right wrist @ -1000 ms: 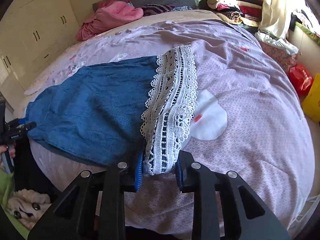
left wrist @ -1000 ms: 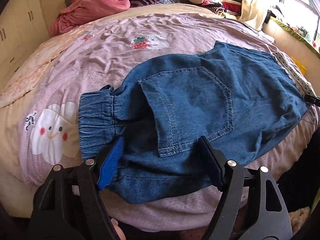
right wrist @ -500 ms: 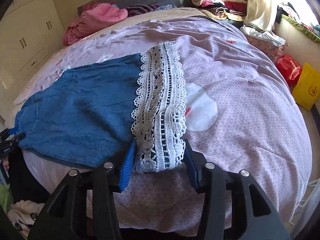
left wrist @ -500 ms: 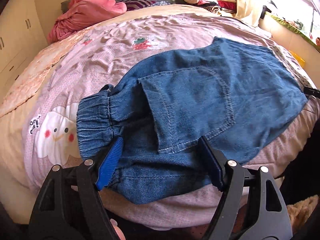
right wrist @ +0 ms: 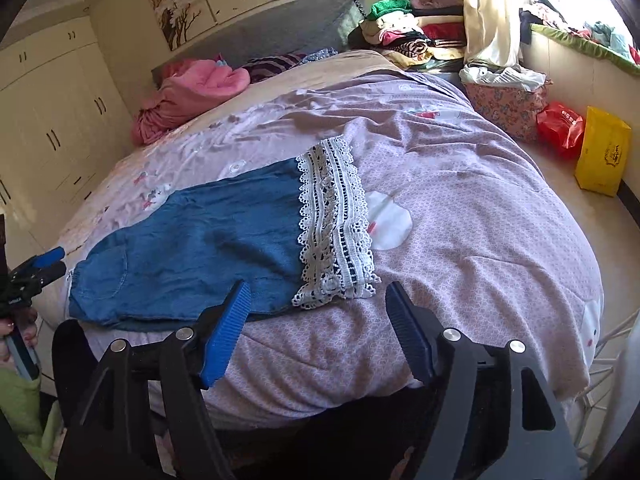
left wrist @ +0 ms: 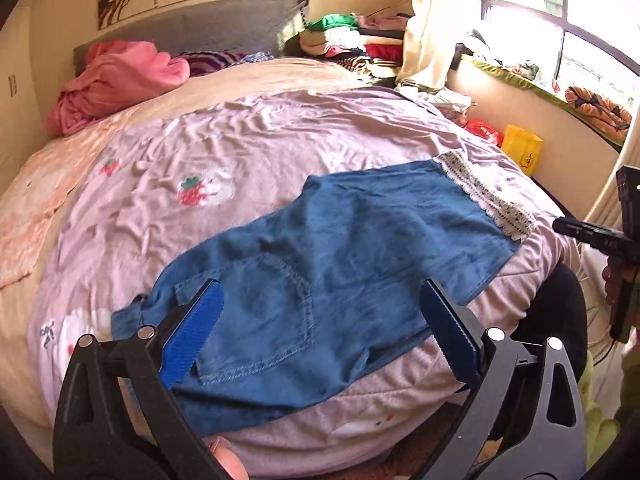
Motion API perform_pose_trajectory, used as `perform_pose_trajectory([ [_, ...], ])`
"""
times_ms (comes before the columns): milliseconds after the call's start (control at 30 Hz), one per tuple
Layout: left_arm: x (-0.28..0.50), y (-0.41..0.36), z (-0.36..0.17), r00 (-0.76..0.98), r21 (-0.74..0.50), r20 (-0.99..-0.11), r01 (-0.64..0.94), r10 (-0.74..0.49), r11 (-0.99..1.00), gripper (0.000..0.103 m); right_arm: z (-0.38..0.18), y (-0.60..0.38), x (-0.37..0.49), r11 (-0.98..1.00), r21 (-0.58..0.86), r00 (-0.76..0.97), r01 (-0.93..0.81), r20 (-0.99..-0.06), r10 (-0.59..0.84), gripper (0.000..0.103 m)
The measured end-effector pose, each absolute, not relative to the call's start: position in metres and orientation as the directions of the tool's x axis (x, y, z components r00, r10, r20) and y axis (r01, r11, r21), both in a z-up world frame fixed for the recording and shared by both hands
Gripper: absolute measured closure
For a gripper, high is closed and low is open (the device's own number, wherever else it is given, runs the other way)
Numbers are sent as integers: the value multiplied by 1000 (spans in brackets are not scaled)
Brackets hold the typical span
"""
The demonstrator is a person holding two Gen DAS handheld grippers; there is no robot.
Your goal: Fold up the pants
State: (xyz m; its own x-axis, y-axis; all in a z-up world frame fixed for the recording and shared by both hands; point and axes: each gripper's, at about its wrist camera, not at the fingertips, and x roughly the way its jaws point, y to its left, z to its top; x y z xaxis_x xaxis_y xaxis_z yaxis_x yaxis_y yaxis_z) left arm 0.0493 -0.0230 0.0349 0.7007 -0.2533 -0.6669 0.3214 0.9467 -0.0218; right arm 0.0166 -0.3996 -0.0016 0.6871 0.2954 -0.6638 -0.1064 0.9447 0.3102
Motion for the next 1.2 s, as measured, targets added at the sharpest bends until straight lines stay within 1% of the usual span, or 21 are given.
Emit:
perform_pose_trajectory([
  [200, 78, -65, 60, 709, 7, -637, 400, -304, 917, 10, -8, -391, 17, 935, 340, 679, -103, -662, 316, 32],
  [333, 102, -99, 63, 685, 14, -648, 447, -333, 894, 10, -12, -391, 21, 926, 368, 683, -84, -656, 322, 32],
  [567, 149, -152, 49, 601, -27, -689, 537, -404, 843, 10, -23, -401, 29, 903, 430, 681, -22, -655, 329, 32],
  [700, 179, -178, 38, 563, -14, -719, 575, -407, 818, 10, -27, -399, 35, 897, 441, 675, -17, -657, 336, 32],
  [933, 227, -212, 15, 465, -55, -765, 642, -446, 765, 10, -38, -405, 51, 877, 479, 663, 28, -666, 343, 32],
  [1100, 256, -237, -6, 392, -80, -795, 689, -463, 720, 10, -50, -404, 66, 868, 496, 643, 27, -673, 365, 32],
  [1133, 262, -241, -9, 377, -84, -801, 699, -465, 710, 10, -52, -403, 69, 867, 498, 639, 22, -674, 371, 34],
  [1167, 268, -246, -14, 355, -90, -811, 710, -465, 698, 11, -53, -402, 70, 868, 497, 639, 19, -674, 372, 42],
  [1200, 273, -250, -19, 335, -99, -821, 715, -463, 692, 15, -54, -402, 72, 870, 492, 640, 20, -675, 367, 46],
])
